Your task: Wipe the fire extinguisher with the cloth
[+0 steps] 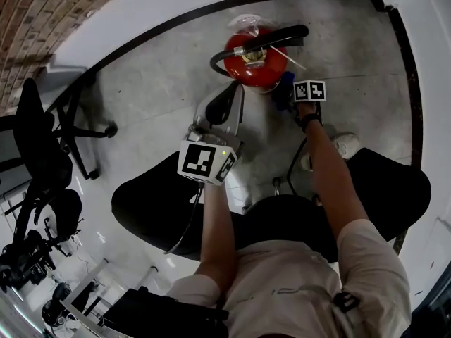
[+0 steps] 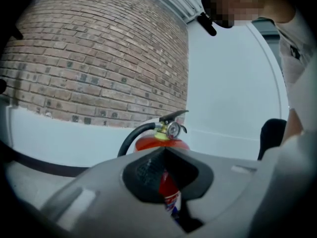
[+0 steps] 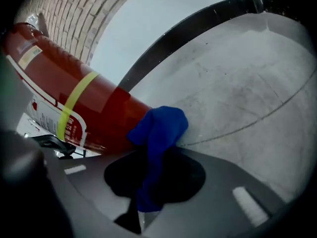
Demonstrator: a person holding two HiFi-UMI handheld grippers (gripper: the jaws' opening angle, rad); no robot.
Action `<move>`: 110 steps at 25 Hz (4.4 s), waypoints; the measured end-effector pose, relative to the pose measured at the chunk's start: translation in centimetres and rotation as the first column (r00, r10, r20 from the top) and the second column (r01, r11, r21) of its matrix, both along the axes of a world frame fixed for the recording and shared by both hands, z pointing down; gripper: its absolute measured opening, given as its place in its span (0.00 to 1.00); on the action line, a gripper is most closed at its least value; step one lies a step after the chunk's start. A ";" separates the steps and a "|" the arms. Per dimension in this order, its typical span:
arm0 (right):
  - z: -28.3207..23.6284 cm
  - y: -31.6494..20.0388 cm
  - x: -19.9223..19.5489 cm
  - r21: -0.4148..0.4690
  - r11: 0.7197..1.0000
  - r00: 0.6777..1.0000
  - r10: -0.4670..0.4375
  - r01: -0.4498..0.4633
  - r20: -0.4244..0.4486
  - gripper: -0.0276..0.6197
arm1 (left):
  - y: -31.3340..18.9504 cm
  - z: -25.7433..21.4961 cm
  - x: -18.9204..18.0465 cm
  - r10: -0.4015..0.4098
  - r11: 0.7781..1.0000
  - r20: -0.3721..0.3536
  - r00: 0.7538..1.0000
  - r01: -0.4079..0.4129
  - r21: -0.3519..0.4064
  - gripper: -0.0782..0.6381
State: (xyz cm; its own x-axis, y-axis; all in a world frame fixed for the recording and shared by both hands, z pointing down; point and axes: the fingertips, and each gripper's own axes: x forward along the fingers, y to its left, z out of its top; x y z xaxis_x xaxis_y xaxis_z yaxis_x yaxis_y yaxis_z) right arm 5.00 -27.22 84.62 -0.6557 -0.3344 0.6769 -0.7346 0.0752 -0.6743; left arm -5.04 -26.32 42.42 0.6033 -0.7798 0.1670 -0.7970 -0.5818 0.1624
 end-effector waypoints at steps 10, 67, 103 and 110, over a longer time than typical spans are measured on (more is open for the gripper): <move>-29.6 -10.1 2.7 0.528 0.846 0.880 -0.190 -0.079 0.435 0.15 | -0.4 -2.2 -0.9 0.000 0.999 -0.025 1.000 0.002 0.046 0.11; -41.4 -12.5 -5.9 0.697 0.614 0.424 -0.779 0.371 0.461 0.15 | -5.9 -6.0 -4.9 -0.081 0.990 -0.048 0.996 0.085 0.110 0.11; -24.3 -21.5 -3.6 0.489 0.707 0.813 -0.583 0.511 -0.006 0.16 | -6.6 -4.2 -8.0 -0.147 0.986 -0.069 0.987 0.152 0.070 0.11; -44.5 -17.4 -10.3 0.610 0.237 0.361 -0.929 0.756 -0.086 0.16 | -8.2 -6.7 -10.0 -0.171 0.977 -0.125 0.977 0.184 0.103 0.11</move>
State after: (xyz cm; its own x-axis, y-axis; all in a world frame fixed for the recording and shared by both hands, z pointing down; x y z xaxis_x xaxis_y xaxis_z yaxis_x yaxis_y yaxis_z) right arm -5.32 -44.63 40.12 -0.8593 0.3362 0.3854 0.1601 0.8925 -0.4216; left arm -15.06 -34.49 35.68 0.4634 -0.8861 0.0089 -0.8690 -0.4525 0.2001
